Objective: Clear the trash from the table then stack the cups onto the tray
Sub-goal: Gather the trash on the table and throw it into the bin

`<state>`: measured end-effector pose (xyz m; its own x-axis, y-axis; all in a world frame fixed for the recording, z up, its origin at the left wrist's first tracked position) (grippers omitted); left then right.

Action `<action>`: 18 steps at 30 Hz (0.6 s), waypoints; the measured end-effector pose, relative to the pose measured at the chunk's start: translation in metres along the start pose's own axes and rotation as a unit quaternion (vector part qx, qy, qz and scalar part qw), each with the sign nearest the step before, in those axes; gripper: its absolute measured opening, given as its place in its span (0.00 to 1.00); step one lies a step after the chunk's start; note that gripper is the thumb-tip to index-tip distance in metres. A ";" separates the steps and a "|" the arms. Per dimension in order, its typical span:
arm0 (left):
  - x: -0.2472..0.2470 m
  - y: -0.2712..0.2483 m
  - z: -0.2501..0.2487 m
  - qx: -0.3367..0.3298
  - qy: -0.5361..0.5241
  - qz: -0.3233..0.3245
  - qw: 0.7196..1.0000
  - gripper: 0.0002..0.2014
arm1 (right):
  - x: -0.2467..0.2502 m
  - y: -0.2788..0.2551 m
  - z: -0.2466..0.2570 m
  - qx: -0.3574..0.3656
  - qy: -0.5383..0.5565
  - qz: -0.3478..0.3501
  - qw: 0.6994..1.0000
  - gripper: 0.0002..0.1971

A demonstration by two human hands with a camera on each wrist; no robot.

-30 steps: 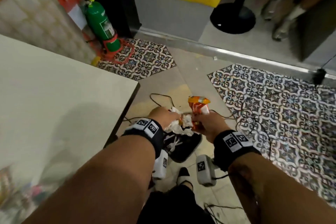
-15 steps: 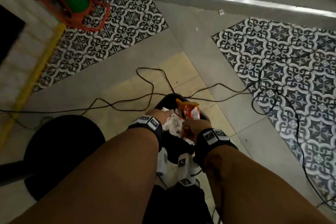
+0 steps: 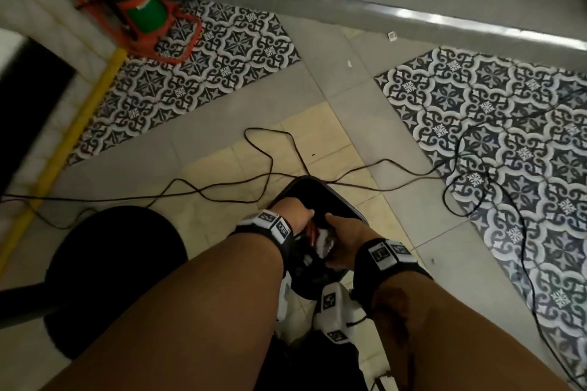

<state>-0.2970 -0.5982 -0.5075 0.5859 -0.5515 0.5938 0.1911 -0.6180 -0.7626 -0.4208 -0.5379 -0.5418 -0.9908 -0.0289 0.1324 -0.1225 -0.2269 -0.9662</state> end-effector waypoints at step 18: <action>0.412 -0.468 -0.014 -0.247 -0.027 -0.340 0.907 0.13 | -0.112 -0.571 0.233 0.645 -0.163 0.025 0.746 0.06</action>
<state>-0.1563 -0.5436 0.0976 0.5048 0.0709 0.8603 0.1545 -0.9880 -0.0092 -0.2261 -0.6319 0.0464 -0.8993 -0.2576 0.3534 0.2811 -0.9595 0.0160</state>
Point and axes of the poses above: each hand's wrist, its own y-axis towards the middle knuckle, its own x-axis out of the back of the hand, z = x × y, the point moved 10 cm from there along y, towards the middle knuckle, and after that the axes turned 14 degrees about -z, right-handed, at the moved point
